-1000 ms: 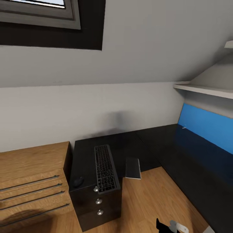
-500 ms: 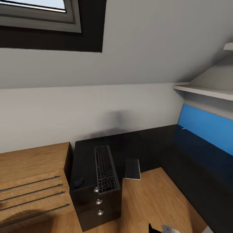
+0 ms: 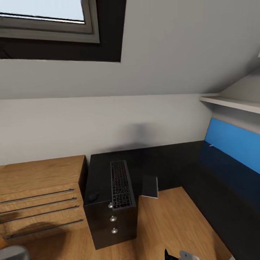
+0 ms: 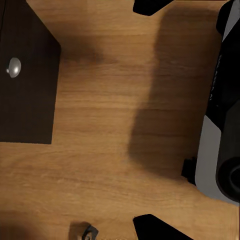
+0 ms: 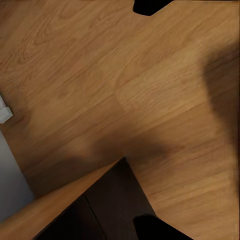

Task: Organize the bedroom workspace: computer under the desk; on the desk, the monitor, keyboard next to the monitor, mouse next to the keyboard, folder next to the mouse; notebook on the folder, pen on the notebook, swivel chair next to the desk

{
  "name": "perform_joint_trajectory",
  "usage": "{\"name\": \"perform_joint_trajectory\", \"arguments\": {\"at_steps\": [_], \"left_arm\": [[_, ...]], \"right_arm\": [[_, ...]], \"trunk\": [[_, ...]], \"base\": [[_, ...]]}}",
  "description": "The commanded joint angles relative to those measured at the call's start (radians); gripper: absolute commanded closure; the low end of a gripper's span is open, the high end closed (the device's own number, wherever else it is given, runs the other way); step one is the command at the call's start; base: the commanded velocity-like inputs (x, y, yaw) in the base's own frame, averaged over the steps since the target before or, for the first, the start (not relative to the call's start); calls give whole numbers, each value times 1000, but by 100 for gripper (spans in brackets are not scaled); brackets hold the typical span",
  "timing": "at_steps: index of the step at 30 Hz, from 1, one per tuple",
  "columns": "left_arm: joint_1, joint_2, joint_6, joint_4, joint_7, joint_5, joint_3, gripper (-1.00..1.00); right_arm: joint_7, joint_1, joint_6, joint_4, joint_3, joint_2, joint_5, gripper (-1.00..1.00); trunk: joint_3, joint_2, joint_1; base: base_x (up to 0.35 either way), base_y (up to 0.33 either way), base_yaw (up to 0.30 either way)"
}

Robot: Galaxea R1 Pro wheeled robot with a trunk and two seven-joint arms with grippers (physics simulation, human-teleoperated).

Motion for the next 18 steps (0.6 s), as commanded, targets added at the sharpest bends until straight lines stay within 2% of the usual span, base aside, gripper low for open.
{"name": "perform_joint_trajectory", "arguments": {"at_steps": [1, 18], "left_arm": [[-1, 1, -6, -1, 8, 10, -9, -100], [-1, 1, -6, -1, 7, 10, -9, -100]], "right_arm": [[0, -1, -5, 2, 1, 0, -4, -100], [0, -1, -5, 3, 2, 3, -2, -100]], "trunk": [[2, 6, -4], [55, 125, -69]], "base": [[-206, -228, 269], [-214, -239, 275]]}}
